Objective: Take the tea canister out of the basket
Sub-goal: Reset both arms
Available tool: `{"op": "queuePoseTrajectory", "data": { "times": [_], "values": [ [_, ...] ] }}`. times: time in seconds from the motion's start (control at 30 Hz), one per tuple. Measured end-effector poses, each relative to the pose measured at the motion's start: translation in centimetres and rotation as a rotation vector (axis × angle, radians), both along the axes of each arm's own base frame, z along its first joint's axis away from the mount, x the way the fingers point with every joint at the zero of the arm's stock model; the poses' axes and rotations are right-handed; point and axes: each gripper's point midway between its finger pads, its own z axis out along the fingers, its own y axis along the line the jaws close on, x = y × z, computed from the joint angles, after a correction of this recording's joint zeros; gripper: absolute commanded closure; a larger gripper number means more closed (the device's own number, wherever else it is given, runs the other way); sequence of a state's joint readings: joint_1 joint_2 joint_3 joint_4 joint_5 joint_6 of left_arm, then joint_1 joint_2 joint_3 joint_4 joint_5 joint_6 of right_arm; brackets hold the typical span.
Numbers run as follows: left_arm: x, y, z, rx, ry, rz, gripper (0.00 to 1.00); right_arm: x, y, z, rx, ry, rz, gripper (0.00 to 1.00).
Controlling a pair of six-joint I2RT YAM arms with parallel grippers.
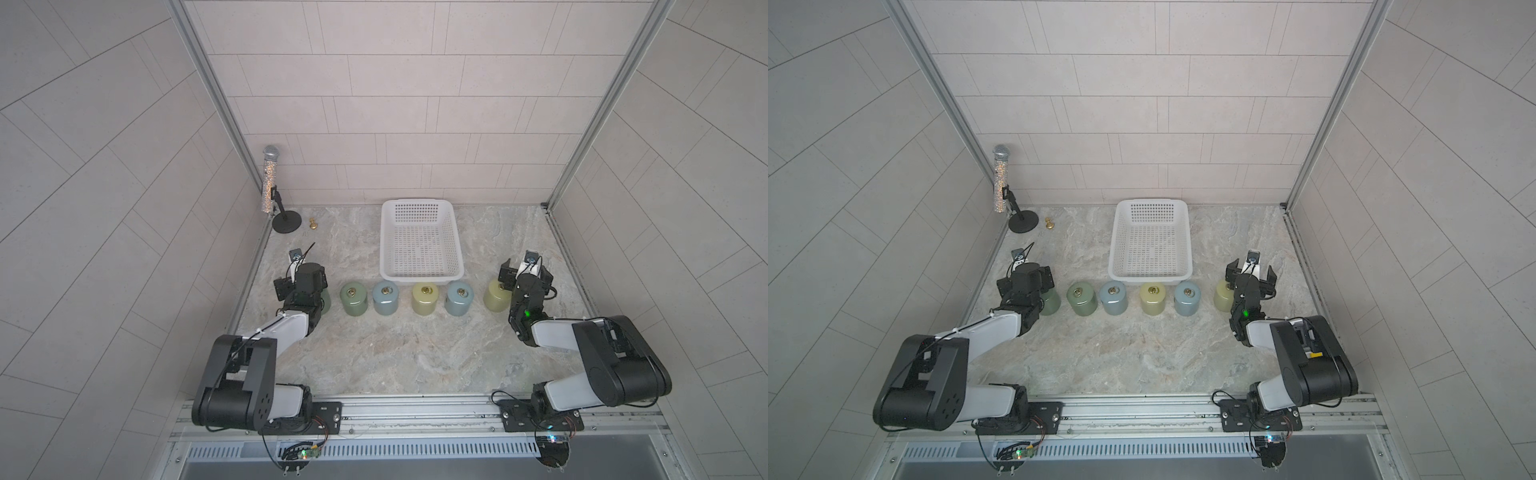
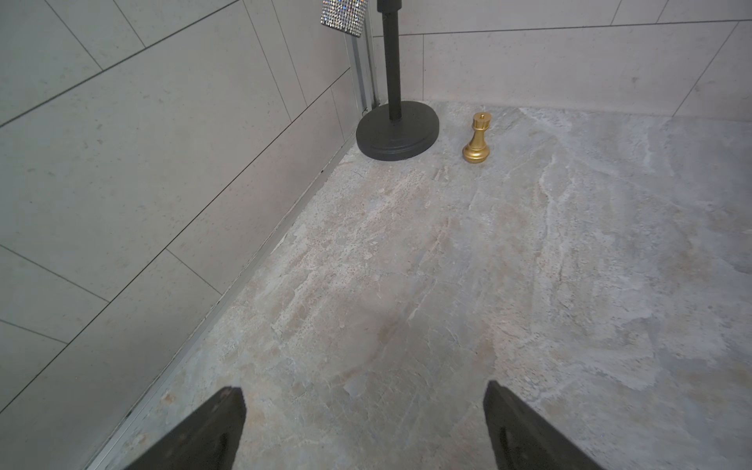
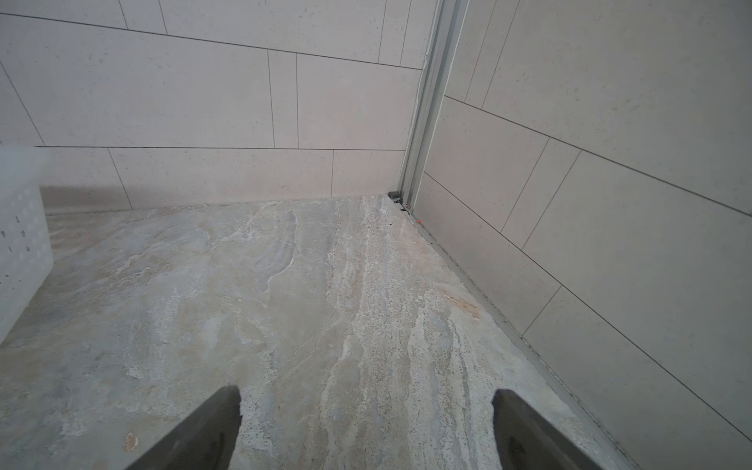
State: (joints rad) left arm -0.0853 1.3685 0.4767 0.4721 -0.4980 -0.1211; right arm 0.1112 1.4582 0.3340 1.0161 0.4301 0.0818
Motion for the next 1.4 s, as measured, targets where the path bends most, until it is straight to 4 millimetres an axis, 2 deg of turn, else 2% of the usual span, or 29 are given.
{"op": "queuePoseTrajectory", "data": {
  "times": [0.1,0.53,1.4],
  "values": [
    [0.5,-0.2,0.0,-0.002,-0.027,-0.017,0.0,0.3,0.2,-0.6,0.004,0.002,0.021,0.0],
    [3.0,-1.2,0.5,-0.029,-0.173,-0.085,0.0,1.1,0.6,-0.5,0.019,-0.042,0.062,0.0],
    [3.4,-2.3,0.5,-0.022,-0.172,-0.162,0.0,1.4,0.5,-0.6,0.018,-0.028,0.056,0.0]
  ]
}}
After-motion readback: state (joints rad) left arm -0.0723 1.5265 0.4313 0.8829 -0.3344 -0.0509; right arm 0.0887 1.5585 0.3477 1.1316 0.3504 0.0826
